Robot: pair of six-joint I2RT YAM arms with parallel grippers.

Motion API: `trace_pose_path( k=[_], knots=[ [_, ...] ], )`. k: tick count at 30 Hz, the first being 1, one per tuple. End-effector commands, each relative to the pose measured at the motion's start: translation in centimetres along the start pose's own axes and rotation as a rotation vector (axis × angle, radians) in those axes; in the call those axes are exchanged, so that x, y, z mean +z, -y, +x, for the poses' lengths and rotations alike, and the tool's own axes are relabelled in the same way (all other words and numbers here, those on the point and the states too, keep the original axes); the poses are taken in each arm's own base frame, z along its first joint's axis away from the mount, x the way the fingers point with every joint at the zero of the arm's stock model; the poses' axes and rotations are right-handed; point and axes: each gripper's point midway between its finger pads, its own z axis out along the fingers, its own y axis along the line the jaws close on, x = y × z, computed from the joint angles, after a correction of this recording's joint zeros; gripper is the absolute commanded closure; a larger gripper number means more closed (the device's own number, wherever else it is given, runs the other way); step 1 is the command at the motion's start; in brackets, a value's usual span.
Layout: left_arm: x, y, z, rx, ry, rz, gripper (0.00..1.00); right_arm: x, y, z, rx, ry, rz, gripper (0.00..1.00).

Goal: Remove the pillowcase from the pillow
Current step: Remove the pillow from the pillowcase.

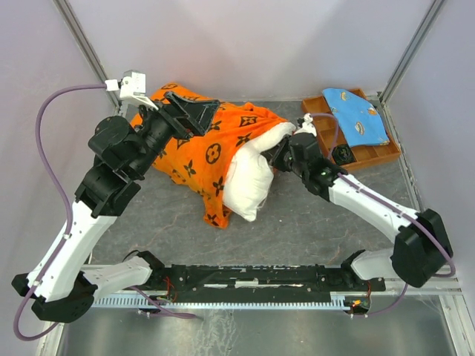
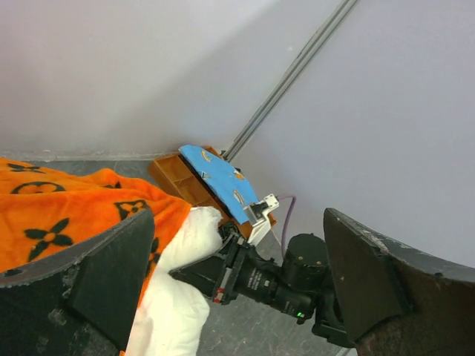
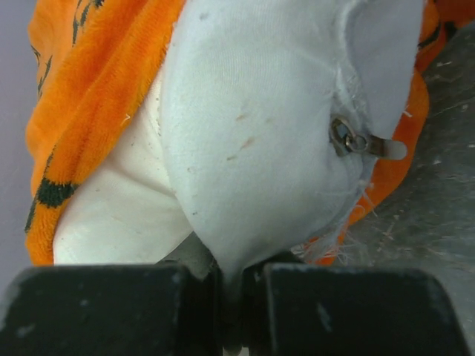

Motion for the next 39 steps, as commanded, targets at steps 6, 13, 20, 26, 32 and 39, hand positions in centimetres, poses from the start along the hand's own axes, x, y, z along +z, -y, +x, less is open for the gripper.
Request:
trace_pose_path(
  k=[6,13,20,26,32,39],
  knots=[
    [-0.8,1.7,-2.8,0.035,0.082,0.059,0.01,-4.2,-0.2,-4.8,-0.116,0.075,0.003,0.99],
    [-0.9,1.6,-1.7,0.019,0.055,0.068,0.01,-6.3,1.4,-3.8,-0.192,0.022,0.040,0.99],
    [-0.1,2.6,-1.6,0.009,0.052,0.109,0.01,-7.9,2.1,-3.7,-0.217,0.020,0.052,0.99],
    [-0.3,2.9,-0.4,0.020,0.036,0.104,0.01,-8.3,2.1,-3.9,-0.242,0.009,0.055,0.99],
    [0.9,2.9,0.4,0.040,0.031,0.082,0.01,-8.6,2.6,-3.9,-0.269,0.004,0.072,0.99],
    [4.5,-0.7,4.4,0.160,0.006,-0.027,0.01,-8.8,2.8,-3.5,-0.307,-0.021,0.065,0.99]
  ],
)
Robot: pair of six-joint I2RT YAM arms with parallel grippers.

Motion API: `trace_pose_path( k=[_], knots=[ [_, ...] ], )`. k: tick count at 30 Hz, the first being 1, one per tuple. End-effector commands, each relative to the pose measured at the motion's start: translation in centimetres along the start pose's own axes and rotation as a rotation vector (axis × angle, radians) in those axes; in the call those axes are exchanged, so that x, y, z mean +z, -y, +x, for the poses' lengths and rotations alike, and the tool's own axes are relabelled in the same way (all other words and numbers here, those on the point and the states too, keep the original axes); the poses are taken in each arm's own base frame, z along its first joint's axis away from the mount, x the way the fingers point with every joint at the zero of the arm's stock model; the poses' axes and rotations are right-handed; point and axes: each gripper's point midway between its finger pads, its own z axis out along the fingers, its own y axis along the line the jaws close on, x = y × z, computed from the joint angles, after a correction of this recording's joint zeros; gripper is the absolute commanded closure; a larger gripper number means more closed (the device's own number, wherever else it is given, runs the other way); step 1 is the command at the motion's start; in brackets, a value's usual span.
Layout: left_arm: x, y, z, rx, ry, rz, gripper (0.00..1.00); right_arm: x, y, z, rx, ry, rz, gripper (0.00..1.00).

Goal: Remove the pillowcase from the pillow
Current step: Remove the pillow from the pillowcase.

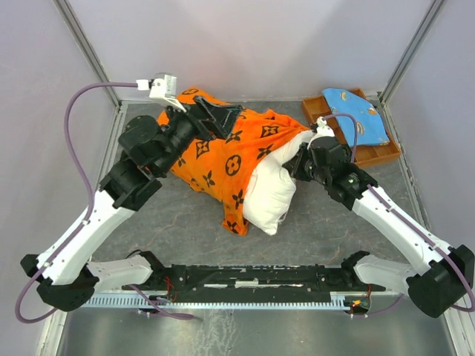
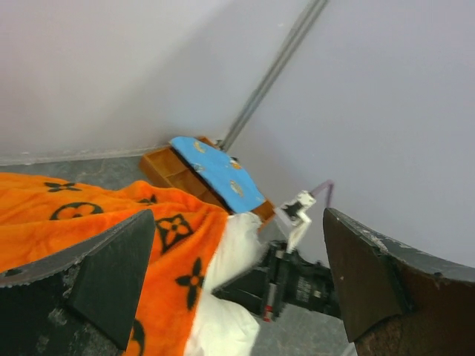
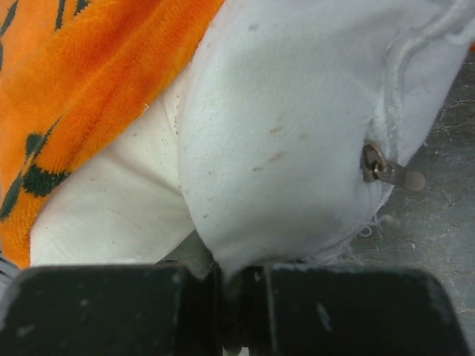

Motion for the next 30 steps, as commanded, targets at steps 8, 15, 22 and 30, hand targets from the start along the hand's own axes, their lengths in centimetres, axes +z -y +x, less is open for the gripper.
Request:
trace_pose_path(
  k=[8,15,22,30],
  knots=[
    [10.4,-9.2,14.6,0.389,-0.202,-0.146,0.02,-1.3,-0.8,-0.8,-0.120,0.007,-0.063,0.99],
    [14.0,-13.9,22.3,0.397,-0.343,-0.251,0.05,-3.0,-1.4,-1.6,-0.176,0.031,-0.100,0.99],
    [14.5,-22.0,21.6,0.379,-0.360,-0.481,0.77,-4.7,-1.2,-2.3,-0.176,0.046,-0.137,0.99],
    [11.0,-32.7,15.7,0.405,-0.309,-0.860,0.89,-6.2,1.7,-6.2,-0.036,0.201,-0.087,0.99]
  ],
)
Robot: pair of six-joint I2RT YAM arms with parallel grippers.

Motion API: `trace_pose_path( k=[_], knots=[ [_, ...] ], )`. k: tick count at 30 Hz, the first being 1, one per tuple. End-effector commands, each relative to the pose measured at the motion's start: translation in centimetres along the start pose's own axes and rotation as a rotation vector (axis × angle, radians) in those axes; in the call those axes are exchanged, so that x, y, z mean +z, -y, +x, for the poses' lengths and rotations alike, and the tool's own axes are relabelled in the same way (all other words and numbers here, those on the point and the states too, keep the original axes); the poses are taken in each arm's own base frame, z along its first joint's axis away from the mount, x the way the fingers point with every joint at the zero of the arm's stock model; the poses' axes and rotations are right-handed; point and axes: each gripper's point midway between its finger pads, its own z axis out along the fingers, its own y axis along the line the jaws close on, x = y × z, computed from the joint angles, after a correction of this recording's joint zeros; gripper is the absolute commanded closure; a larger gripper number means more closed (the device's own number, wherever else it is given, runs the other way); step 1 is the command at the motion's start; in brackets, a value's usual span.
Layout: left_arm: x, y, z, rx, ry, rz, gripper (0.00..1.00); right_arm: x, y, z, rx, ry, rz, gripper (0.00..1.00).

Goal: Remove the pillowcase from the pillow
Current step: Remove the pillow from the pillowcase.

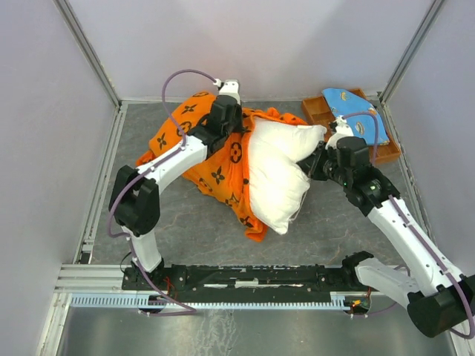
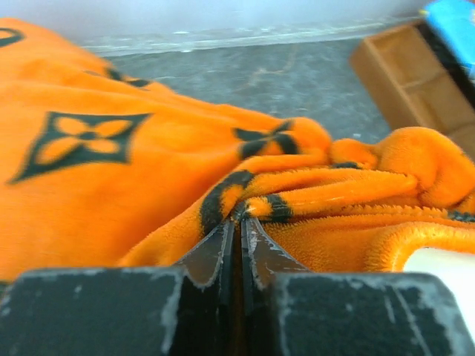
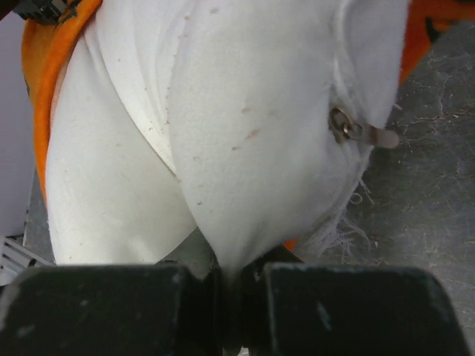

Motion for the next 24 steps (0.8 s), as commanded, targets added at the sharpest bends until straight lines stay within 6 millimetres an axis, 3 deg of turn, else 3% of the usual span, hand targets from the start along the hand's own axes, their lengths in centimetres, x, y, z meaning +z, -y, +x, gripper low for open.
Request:
trace_pose_path(
  k=[1,3,5,8,9,12,13,15,17,19,24],
  knots=[
    [-1.3,-12.6,-1.6,0.016,0.019,-0.454,0.88,-2.7,0.5,-4.8,0.044,0.188,-0.018,0.99],
    [-2.5,-13.0,-2.6,0.038,0.044,-0.457,0.87,-2.4,1.0,-5.0,0.098,0.192,-0.027,0.99],
    [-3.7,-11.9,-3.6,0.033,0.073,-0.382,0.76,-1.6,0.9,-4.6,0.126,0.167,-0.052,0.99],
    [-6.0,-9.5,-6.4,-0.006,0.133,-0.235,0.21,0.2,1.0,-4.0,0.145,0.110,-0.056,0.99],
    [-6.8,-8.8,-7.4,-0.026,0.138,-0.175,0.12,0.6,1.3,-4.0,0.155,0.102,-0.044,0.99],
    [-9.0,-7.3,-10.8,-0.205,0.120,0.132,0.05,2.1,2.5,-4.8,0.257,0.104,-0.029,0.99],
    [-9.8,-9.2,-12.0,-0.289,0.137,0.191,0.05,2.7,2.7,-4.9,0.308,0.101,-0.041,0.99],
    [-10.6,-11.9,-12.8,-0.393,0.153,0.218,0.00,3.4,2.7,-5.3,0.378,0.109,-0.082,0.99],
    [-10.5,-15.2,-11.5,-0.381,0.138,0.079,0.01,3.8,2.7,-5.4,0.395,0.113,-0.092,0.99],
    [-10.4,-17.2,-8.9,-0.364,0.110,-0.034,0.01,3.8,2.9,-5.3,0.396,0.117,-0.086,0.99],
    [-9.6,-17.3,-2.9,-0.384,0.116,-0.014,0.01,4.4,2.9,-4.7,0.385,0.084,-0.092,0.98]
  ],
)
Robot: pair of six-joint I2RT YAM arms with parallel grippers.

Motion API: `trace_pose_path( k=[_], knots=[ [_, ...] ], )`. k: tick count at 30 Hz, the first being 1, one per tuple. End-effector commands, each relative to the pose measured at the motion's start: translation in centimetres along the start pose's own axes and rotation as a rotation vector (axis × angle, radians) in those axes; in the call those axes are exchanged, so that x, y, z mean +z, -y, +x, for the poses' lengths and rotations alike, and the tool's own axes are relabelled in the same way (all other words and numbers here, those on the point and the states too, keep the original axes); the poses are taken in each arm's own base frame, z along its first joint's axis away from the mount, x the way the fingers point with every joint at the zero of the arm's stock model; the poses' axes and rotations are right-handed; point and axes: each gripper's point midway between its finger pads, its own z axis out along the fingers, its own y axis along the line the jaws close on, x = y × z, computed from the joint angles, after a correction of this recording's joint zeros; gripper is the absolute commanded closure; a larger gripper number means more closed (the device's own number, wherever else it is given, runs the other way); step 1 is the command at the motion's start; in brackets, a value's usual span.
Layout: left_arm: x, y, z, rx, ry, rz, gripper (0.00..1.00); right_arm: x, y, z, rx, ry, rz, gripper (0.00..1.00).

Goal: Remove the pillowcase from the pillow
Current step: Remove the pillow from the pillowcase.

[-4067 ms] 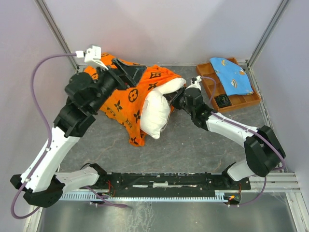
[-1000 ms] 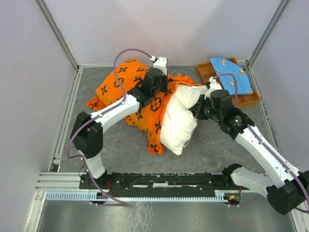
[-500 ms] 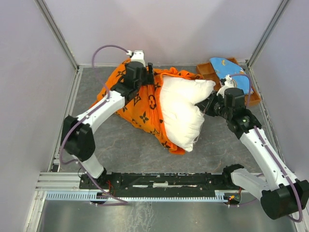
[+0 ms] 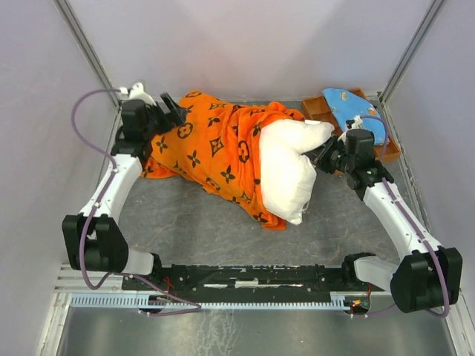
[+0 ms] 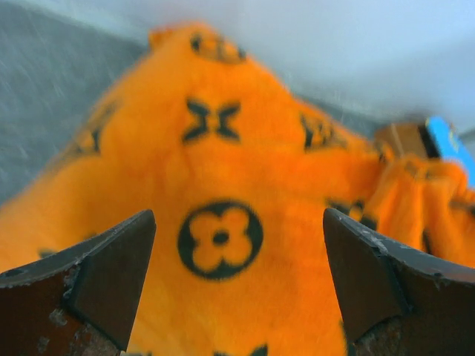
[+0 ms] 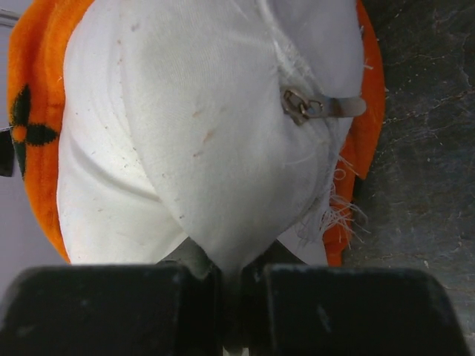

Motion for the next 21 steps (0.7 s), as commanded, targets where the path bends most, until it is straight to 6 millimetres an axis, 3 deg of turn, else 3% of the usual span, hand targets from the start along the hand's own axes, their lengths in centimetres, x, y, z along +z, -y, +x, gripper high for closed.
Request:
trace_pose_path(
  k=[1,7,10,14,16,17,21],
  knots=[
    [0.2,0.7,5.2,-0.035,-0.028,0.083,0.01,-0.1,-3.4,-2.0,-0.032,0.060,-0.134,0.98],
    [2.9,-0.1,9.6,-0.039,-0.100,0.063,0.00,0.0,-4.1,-1.5,-0.042,0.017,-0.166,0.98],
    [4.0,-2.2,11.0,-0.047,-0.121,-0.024,0.09,-0.6,-4.6,-2.1,-0.069,0.035,-0.167,0.98],
    [5.0,-6.1,12.5,-0.052,-0.190,-0.169,0.43,-1.2,-4.0,-2.8,-0.082,0.056,-0.142,0.99],
    [5.1,-7.7,12.8,-0.089,-0.202,-0.199,0.83,-1.6,-3.9,-3.7,-0.054,0.069,-0.160,0.99],
    [5.1,-8.6,12.9,-0.112,-0.204,-0.213,0.95,-1.8,-3.8,-4.4,-0.034,0.079,-0.175,0.99],
    [3.7,-11.8,11.5,-0.192,-0.149,-0.280,0.97,-4.9,-3.4,-11.1,0.117,0.213,-0.260,0.99]
  ],
)
